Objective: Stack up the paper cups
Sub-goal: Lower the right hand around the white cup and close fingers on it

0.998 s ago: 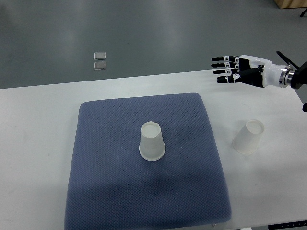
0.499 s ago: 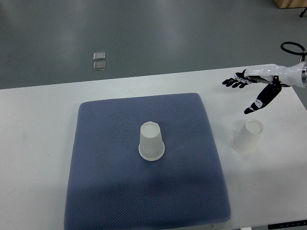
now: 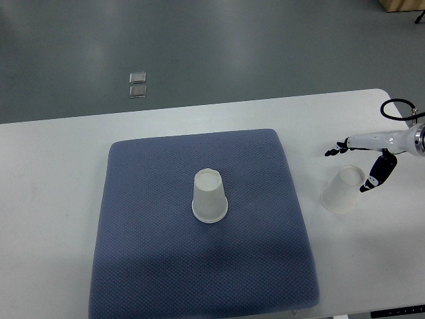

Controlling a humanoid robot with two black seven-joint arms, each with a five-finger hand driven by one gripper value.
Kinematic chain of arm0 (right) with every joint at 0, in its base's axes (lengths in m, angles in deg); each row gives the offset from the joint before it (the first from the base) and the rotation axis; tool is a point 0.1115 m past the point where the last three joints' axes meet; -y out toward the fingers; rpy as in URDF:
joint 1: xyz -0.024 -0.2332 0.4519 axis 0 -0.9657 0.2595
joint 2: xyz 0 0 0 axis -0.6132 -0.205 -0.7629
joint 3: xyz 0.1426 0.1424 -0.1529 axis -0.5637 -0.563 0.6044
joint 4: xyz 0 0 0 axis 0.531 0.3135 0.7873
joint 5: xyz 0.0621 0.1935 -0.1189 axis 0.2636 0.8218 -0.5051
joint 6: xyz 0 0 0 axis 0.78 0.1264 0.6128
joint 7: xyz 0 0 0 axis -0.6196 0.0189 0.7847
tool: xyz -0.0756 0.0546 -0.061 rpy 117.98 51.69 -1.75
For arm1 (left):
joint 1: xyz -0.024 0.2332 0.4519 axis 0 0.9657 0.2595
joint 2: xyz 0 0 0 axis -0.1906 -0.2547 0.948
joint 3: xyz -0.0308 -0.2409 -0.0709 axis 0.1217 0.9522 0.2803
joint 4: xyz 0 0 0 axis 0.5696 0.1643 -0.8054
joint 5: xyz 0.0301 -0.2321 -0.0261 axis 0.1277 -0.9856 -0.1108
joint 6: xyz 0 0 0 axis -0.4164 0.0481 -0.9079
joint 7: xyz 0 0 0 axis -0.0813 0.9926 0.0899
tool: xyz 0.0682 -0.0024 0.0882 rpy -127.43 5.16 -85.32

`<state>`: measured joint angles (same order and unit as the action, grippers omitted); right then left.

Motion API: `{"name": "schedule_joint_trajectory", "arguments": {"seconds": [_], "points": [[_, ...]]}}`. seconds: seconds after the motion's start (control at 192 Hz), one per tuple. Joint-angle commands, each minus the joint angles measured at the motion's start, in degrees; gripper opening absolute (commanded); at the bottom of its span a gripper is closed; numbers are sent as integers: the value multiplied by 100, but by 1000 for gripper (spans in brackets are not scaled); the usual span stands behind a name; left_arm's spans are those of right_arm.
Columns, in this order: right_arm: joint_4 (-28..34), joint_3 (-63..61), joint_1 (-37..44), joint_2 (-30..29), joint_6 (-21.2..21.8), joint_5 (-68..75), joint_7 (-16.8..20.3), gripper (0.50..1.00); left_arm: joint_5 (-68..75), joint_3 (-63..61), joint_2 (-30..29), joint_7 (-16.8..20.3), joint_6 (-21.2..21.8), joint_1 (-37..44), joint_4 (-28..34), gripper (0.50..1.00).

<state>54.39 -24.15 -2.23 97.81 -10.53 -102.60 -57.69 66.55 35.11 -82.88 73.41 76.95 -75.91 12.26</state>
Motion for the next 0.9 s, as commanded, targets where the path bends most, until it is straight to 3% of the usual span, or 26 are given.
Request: {"name": "schedule_joint_trajectory", "arguments": {"seconds": [0.0,0.224,0.307,0.894], "points": [[-35,285,6,-16,-353,-24,0,921,0,-1,0,0,0,-2,0,1000],[-96,672,15,-69,-881,-50,17,901,0,-1,0,0,0,-2,0,1000],[-132,751,24,-69,-986,-94,17,846,0,-1,0,0,0,6,0,1000],[-158,751,50,-69,-986,-41,-35,688,0,-1,0,0,0,-2,0,1000]]}}
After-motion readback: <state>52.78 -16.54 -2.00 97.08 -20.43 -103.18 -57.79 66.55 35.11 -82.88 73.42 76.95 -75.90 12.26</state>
